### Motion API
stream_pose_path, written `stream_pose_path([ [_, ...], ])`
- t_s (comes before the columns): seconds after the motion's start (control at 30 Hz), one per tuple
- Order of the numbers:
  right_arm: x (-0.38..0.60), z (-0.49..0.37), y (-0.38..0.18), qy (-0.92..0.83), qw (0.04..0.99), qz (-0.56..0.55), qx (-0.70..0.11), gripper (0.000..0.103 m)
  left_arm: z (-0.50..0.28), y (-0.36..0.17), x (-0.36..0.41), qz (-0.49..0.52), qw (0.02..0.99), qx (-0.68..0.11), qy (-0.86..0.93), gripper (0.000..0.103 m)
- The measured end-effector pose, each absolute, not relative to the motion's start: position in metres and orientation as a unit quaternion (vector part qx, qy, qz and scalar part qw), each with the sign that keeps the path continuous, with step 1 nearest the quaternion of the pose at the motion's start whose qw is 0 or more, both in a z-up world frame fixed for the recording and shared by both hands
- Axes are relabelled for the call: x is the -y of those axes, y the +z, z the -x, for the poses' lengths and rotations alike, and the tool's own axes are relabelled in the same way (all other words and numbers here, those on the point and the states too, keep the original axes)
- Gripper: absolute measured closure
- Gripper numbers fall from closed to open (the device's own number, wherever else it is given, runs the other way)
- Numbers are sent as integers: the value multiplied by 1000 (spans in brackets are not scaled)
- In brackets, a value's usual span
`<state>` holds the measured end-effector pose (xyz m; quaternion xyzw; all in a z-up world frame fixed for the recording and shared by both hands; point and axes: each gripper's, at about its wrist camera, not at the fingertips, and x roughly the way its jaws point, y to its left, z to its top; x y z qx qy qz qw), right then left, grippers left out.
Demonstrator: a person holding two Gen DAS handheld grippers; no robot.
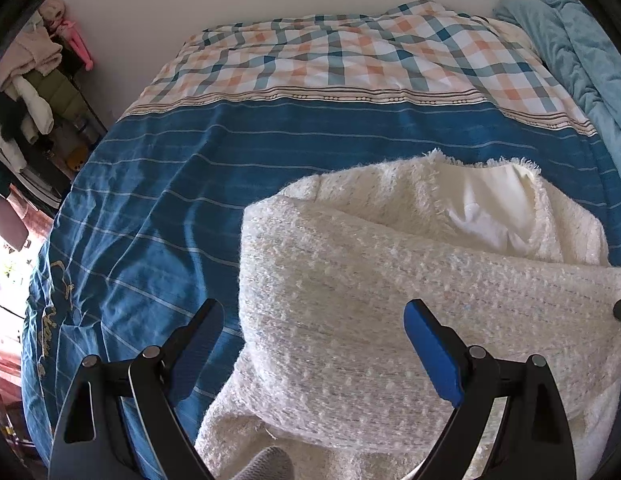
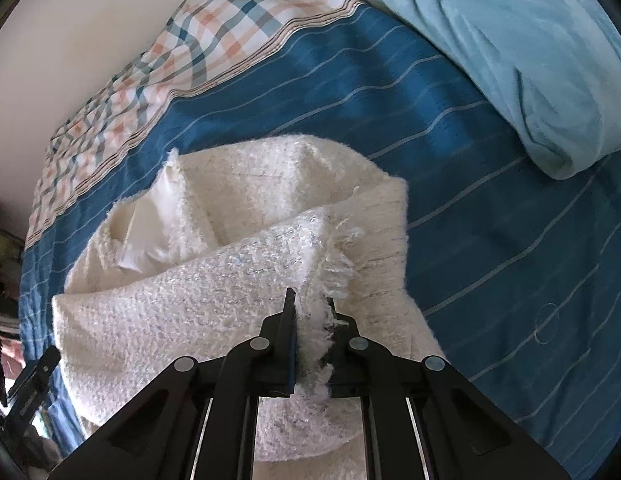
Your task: Fold large clothes
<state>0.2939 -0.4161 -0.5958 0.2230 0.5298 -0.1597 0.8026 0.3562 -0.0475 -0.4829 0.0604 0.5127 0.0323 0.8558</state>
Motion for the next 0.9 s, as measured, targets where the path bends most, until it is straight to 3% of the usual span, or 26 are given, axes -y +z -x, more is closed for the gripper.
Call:
stream_pose_path([
  [0.13, 411, -311, -627, -145, 771, -182, -593, 94, -362, -510, 42, -88, 838, -537, 50, 11],
  [0.23, 426, -310, -629, -124, 753, -231, -604, 86, -364, -532, 28, -104, 814, -569, 58, 11],
  [0.33, 447, -287, -603, -130, 749, -269, -591, 52, -345, -508, 6, -97, 825, -554, 58, 11],
  [0.5, 465, -236, -585, -169, 737, -228, -613, 51, -305, -490, -13, -132, 820, -553, 72, 11],
  [0.7, 462, -235, -635, -138, 699, -230, -664, 51, -303, -538, -9, -162, 793, -581, 87, 11],
  [0.73, 462, -238, -641, -132, 694, -238, -666, 51, -308, -546, -6, -171, 791, -580, 94, 11],
  [0.83, 467, -238, -649, -164, 694, -234, -661, 95, -320, -560, -7, -189, 788, -572, 124, 8],
  [0.9, 478, -229, -649, -194, 695, -231, -653, 95, -325, -563, -12, -179, 785, -579, 126, 4],
])
